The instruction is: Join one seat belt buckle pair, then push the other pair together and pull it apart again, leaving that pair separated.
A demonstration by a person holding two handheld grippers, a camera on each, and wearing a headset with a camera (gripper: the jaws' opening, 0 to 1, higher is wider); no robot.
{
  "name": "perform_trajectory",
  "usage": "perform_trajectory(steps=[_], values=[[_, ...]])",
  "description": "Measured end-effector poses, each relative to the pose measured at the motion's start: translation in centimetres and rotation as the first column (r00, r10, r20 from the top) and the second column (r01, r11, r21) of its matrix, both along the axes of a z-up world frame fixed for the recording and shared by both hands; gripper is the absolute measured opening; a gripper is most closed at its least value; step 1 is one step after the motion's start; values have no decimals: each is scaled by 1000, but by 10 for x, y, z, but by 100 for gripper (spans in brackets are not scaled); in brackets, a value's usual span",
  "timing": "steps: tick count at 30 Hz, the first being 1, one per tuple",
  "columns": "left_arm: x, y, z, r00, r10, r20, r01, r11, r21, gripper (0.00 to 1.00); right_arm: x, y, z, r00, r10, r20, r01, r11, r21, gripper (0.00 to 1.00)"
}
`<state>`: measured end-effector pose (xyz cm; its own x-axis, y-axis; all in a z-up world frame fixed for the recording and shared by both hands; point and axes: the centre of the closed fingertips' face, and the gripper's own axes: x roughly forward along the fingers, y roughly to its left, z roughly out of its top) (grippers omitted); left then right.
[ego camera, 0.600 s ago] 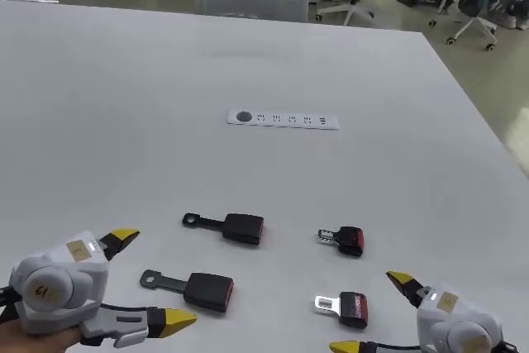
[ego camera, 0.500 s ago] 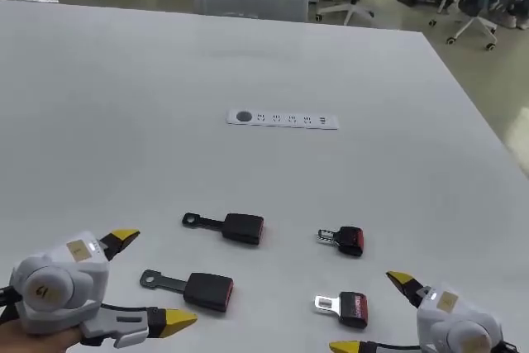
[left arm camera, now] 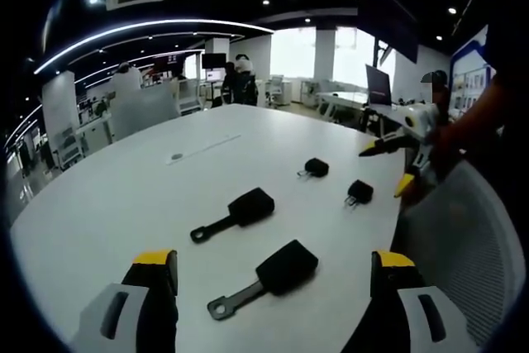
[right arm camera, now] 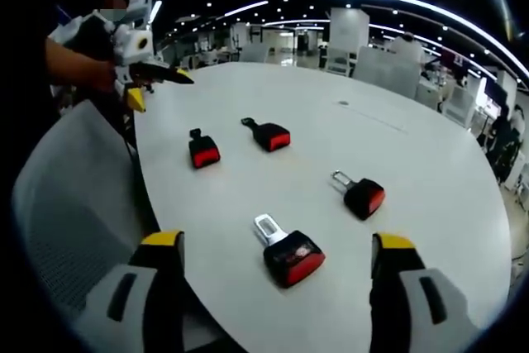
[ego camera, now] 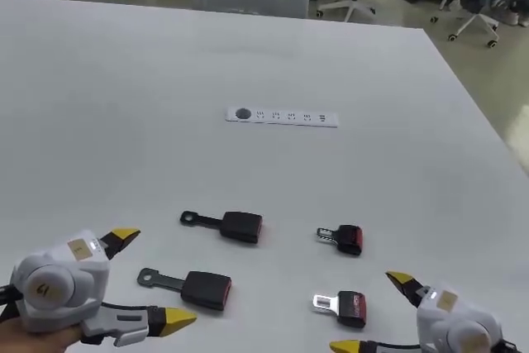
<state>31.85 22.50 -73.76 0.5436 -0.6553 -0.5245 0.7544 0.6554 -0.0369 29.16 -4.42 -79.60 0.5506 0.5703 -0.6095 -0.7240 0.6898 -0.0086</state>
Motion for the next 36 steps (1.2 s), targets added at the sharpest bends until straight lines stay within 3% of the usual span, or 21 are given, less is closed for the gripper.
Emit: perform_trajectory(steps=[20, 27, 36], values=[[2, -15, -5, 1000, -18, -12, 18, 999, 30, 98, 10, -6, -7, 999, 35, -11, -35, 999, 8, 94], [-3, -23, -15, 999, -45, -31, 46, 997, 55, 98, 7, 1, -9, 999, 44, -18, -43, 999, 22, 94], [-3, -24, -17, 998, -49, -36, 51, 997, 55, 97, 3, 4, -11, 998, 49, -32, -48, 998, 29, 94]])
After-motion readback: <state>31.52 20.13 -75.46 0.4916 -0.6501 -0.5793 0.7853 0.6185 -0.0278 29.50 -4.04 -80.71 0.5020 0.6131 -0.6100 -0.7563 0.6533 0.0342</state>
